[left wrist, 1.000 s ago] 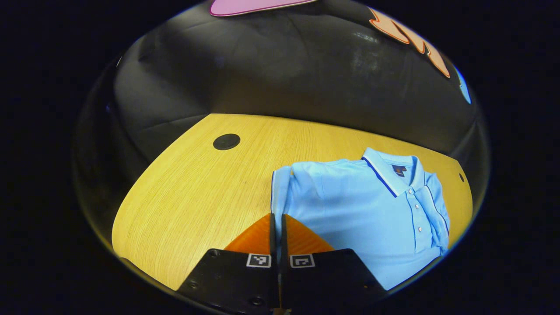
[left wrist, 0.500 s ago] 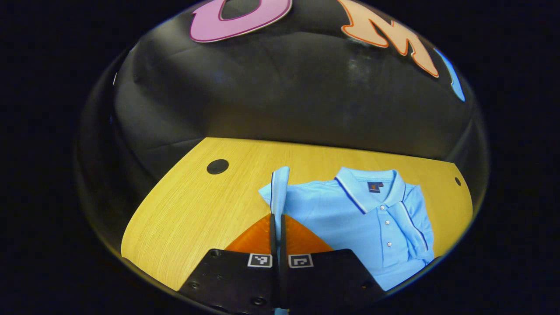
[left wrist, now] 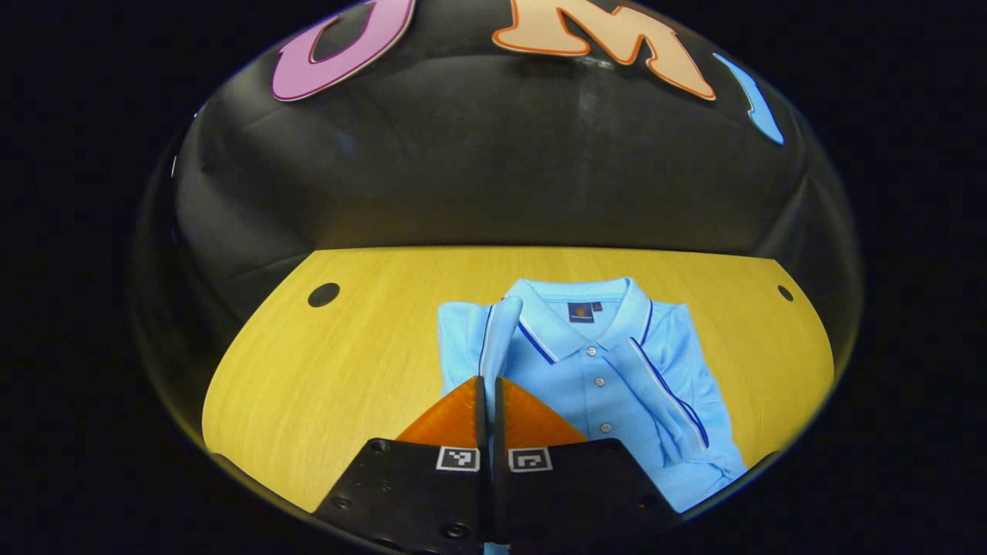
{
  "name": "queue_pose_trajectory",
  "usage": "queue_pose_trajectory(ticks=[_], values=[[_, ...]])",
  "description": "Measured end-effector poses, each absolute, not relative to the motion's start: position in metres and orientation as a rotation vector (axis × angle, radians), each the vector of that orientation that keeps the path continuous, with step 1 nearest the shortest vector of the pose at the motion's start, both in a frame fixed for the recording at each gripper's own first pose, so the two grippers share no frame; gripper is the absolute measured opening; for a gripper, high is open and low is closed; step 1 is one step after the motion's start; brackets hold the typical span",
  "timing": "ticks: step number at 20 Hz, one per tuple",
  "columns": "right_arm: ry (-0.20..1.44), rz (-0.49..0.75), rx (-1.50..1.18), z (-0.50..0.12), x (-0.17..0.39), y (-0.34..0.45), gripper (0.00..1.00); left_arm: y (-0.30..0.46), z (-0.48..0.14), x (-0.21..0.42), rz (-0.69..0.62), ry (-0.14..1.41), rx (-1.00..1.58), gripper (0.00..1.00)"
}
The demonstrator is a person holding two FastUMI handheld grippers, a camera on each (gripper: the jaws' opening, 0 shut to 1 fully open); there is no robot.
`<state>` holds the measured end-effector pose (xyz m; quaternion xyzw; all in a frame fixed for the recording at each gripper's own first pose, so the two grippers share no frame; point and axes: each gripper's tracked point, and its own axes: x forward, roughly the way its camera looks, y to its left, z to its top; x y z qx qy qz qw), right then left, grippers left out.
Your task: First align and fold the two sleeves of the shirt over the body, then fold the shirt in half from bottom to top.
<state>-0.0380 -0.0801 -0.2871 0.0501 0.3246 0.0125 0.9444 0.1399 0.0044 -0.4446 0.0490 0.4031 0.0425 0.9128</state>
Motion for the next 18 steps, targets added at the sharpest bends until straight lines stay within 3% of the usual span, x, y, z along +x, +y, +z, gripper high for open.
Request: queue_pose_trajectory(ticks=[5,6,8,9,12,16,18], values=[[0.670,0.003,0.104,-0.286,-0.045,-0.100,0.98,-0.009,-0.478,0.126,0.066,0.890,0.163,0.00],[0.664,0.004,0.104,-0.283,-0.045,-0.103,0.93,-0.012,-0.483,0.123,0.056,0.898,0.161,0.00],[0.651,0.019,0.103,-0.279,-0.045,-0.106,0.98,-0.023,-0.476,0.118,0.029,0.895,0.111,0.08],[0.648,0.034,0.098,-0.278,-0.045,-0.106,0.98,-0.029,-0.470,0.117,0.019,0.876,0.094,0.22],[0.611,0.098,0.081,-0.268,-0.045,-0.109,0.98,-0.028,-0.440,0.102,0.045,0.820,0.114,0.94],[0.595,0.220,0.094,-0.260,-0.053,-0.106,0.93,-0.027,-0.384,0.046,0.075,0.744,0.112,0.93],[0.597,0.260,0.103,-0.258,-0.062,-0.107,0.98,-0.024,-0.358,0.013,0.081,0.714,0.119,0.92]])
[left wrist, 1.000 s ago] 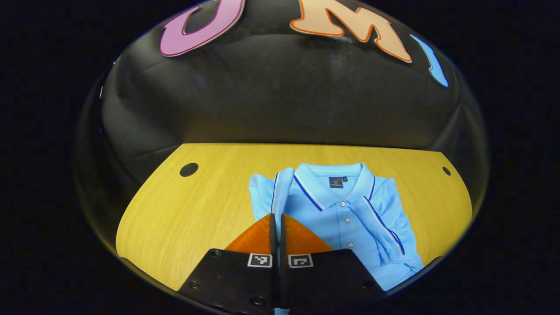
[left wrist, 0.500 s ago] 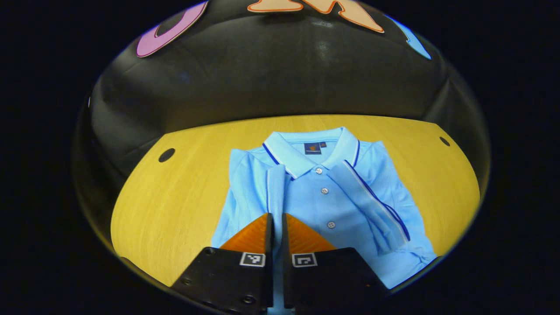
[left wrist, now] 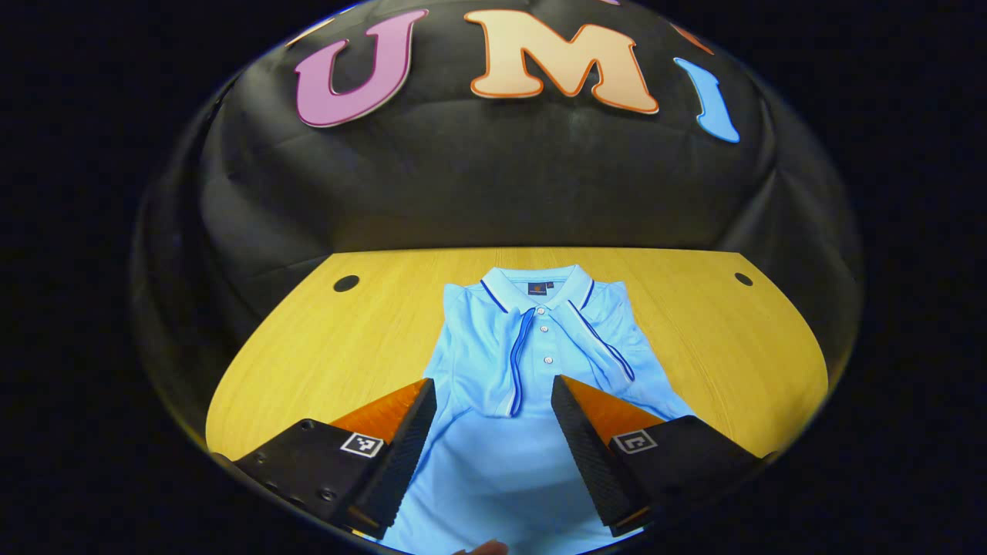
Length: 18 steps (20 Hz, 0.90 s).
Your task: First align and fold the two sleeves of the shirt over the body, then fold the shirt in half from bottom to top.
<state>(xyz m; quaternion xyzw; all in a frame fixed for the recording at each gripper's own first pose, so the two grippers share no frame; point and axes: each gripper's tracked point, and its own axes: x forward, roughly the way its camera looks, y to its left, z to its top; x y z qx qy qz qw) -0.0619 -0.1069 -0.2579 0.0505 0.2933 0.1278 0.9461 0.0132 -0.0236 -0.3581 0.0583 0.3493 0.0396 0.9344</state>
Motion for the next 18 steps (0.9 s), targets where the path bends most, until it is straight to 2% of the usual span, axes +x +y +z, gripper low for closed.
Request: queue_pose_trajectory(ticks=[6,11,12,13,17,18], values=[[0.629,0.309,0.094,-0.271,-0.105,-0.095,0.98,-0.002,-0.310,-0.084,0.089,0.672,0.122,0.91],[0.690,0.265,0.065,-0.299,-0.166,-0.079,0.98,0.019,-0.327,-0.168,0.045,0.768,0.122,0.92],[0.708,0.263,0.054,-0.306,-0.179,-0.075,0.94,0.024,-0.333,-0.183,0.037,0.785,0.116,0.92],[0.726,0.265,0.042,-0.314,-0.192,-0.070,0.98,0.026,-0.339,-0.197,0.021,0.803,0.113,0.92],[0.813,0.258,-0.035,-0.356,-0.235,-0.069,0.98,0.046,-0.366,-0.236,-0.010,0.864,0.142,0.92],[0.832,0.246,-0.044,-0.366,-0.239,-0.071,0.94,0.051,-0.371,-0.242,-0.010,0.879,0.142,0.92]])
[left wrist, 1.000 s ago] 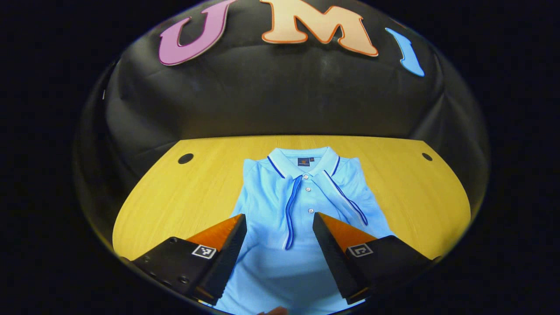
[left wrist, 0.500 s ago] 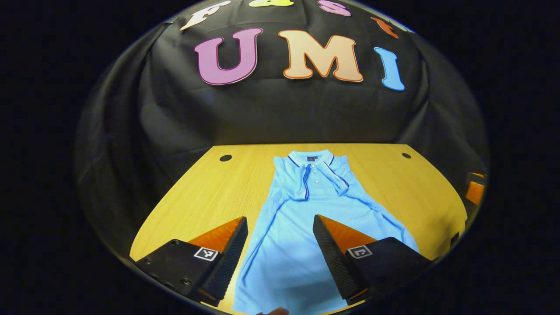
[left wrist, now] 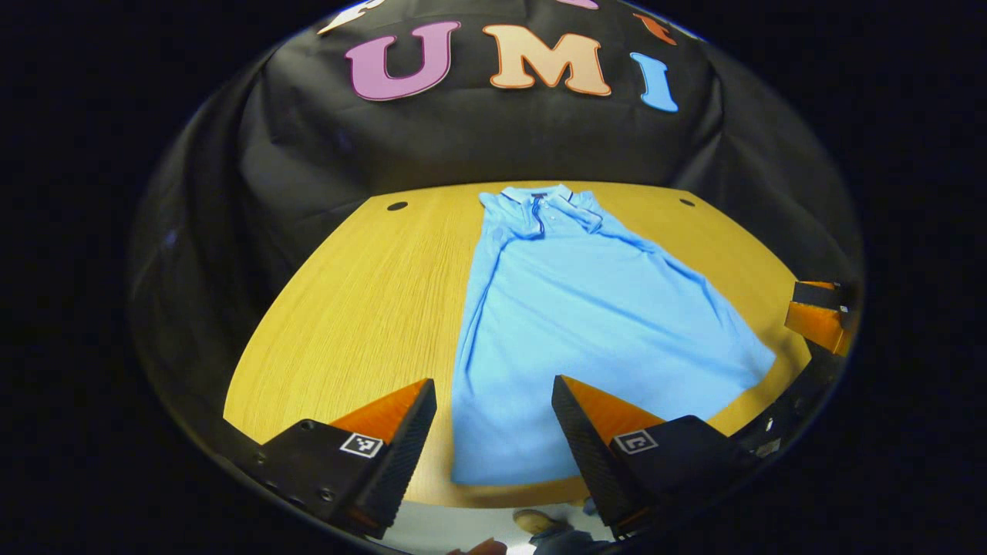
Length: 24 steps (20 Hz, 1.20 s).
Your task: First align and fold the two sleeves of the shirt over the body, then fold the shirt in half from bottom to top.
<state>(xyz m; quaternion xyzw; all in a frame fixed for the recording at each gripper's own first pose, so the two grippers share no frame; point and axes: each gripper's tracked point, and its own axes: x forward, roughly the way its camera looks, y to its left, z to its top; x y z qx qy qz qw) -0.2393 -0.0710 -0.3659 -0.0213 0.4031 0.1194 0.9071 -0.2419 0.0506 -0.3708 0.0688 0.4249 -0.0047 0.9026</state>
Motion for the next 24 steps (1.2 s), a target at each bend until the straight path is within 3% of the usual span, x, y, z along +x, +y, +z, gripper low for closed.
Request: queue_pose_trajectory(ticks=[2,3,4,6,9,12,14,16,17,18,19,20,21,22,23,24], values=[[0.876,0.217,-0.048,-0.387,-0.248,-0.078,0.94,0.055,-0.377,-0.254,-0.024,0.898,0.133,0.93],[0.904,0.202,-0.052,-0.397,-0.252,-0.081,0.98,0.053,-0.380,-0.259,-0.039,0.904,0.120,0.93],[0.924,0.184,-0.061,-0.405,-0.255,-0.086,0.94,0.050,-0.383,-0.261,-0.050,0.906,0.111,0.93],[0.957,0.166,-0.078,-0.419,-0.258,-0.090,0.98,0.050,-0.394,-0.265,-0.062,0.925,0.121,0.92],[0.998,0.164,-0.119,-0.439,-0.263,-0.091,0.94,0.051,-0.405,-0.271,-0.064,0.933,0.165,0.93],[0.992,0.172,-0.135,-0.439,-0.261,-0.086,0.99,0.052,-0.404,-0.270,-0.049,0.905,0.152,0.93],[0.994,0.160,-0.110,-0.441,-0.259,-0.087,0.95,0.050,-0.406,-0.268,-0.037,0.894,0.108,0.92],[1.003,0.160,-0.101,-0.442,-0.257,-0.084,0.98,0.046,-0.406,-0.271,-0.041,0.887,0.084,0.93],[1.009,0.174,-0.104,-0.443,-0.259,-0.082,0.94,0.041,-0.407,-0.273,-0.069,0.884,0.094,0.89],[1.010,0.185,-0.108,-0.443,-0.258,-0.079,0.83,0.034,-0.408,-0.274,-0.106,0.881,0.108,0.84],[1.014,0.191,-0.106,-0.444,-0.258,-0.077,0.72,0.026,-0.408,-0.272,-0.141,0.863,0.122,0.64],[1.015,0.200,-0.098,-0.444,-0.257,-0.073,0.50,0.022,-0.408,-0.274,-0.164,0.860,0.130,0.52],[1.018,0.204,-0.088,-0.444,-0.259,-0.071,0.46,0.017,-0.408,-0.273,-0.182,0.839,0.126,0.27],[1.016,0.206,-0.074,-0.443,-0.258,-0.068,0.28,0.016,-0.409,-0.273,-0.177,0.840,0.120,0.17],[1.017,0.202,-0.065,-0.444,-0.259,-0.065,0.22,0.018,-0.409,-0.271,-0.166,0.835,0.102,0.00],[1.021,0.205,-0.057,-0.444,-0.259,-0.064,0.08,0.018,-0.409,-0.270,-0.150,0.852,0.071,0.00]])
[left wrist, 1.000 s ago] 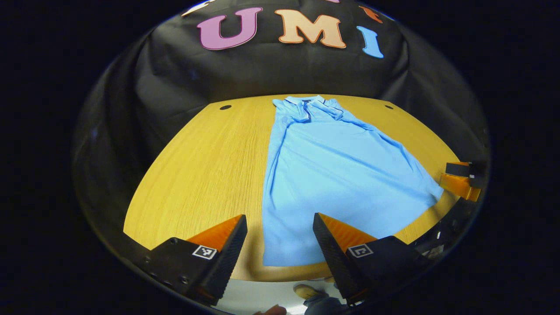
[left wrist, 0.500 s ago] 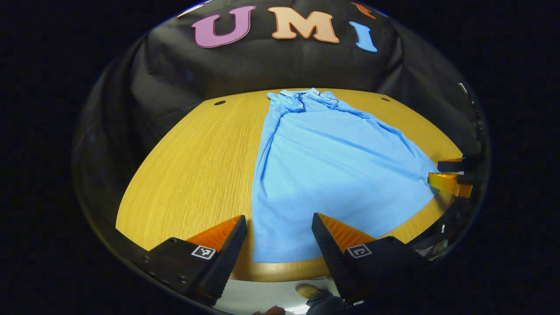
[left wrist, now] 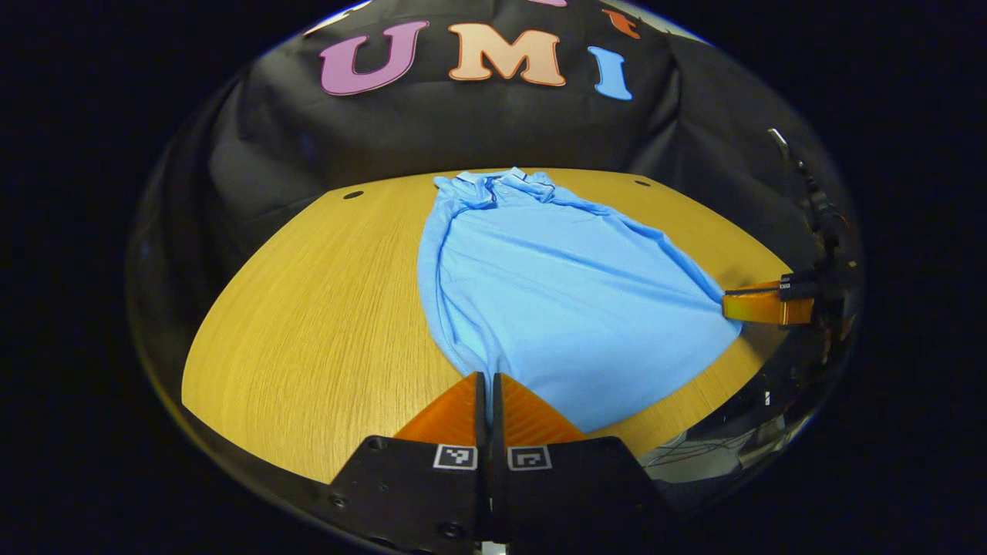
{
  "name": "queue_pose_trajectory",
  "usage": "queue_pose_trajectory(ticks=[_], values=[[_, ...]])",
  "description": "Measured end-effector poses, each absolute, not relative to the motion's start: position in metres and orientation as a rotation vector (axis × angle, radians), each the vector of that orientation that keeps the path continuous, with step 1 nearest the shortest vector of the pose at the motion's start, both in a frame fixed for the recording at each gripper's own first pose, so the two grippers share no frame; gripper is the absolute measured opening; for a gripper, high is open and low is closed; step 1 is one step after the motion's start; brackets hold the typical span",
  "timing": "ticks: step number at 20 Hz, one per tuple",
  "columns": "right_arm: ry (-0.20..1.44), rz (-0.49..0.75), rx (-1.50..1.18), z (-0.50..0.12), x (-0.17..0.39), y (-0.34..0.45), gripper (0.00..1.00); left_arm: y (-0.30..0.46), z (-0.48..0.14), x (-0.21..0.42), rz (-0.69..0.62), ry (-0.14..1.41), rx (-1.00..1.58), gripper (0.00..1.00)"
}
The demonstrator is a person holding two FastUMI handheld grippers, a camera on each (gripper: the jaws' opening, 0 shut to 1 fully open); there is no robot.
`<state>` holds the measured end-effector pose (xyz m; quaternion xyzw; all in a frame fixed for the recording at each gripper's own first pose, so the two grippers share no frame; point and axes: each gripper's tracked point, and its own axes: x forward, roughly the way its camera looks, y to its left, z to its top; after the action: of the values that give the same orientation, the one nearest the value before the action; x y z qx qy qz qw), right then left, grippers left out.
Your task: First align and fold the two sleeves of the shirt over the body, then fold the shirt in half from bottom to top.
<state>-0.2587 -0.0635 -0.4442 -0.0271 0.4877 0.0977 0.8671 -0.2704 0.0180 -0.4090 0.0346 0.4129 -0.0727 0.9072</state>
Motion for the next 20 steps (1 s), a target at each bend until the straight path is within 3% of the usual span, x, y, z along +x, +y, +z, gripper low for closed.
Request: queue_pose_trajectory(ticks=[4,11,20], values=[[1.021,0.229,-0.021,-0.436,-0.254,-0.050,0.04,0.019,-0.406,-0.264,-0.079,0.930,0.009,0.00],[0.872,0.286,0.045,-0.374,-0.194,-0.021,0.07,0.003,-0.343,-0.210,-0.122,0.804,-0.015,0.00],[0.686,0.365,0.086,-0.311,-0.088,-0.008,0.07,0.010,-0.281,-0.115,-0.049,0.685,0.017,0.00]])
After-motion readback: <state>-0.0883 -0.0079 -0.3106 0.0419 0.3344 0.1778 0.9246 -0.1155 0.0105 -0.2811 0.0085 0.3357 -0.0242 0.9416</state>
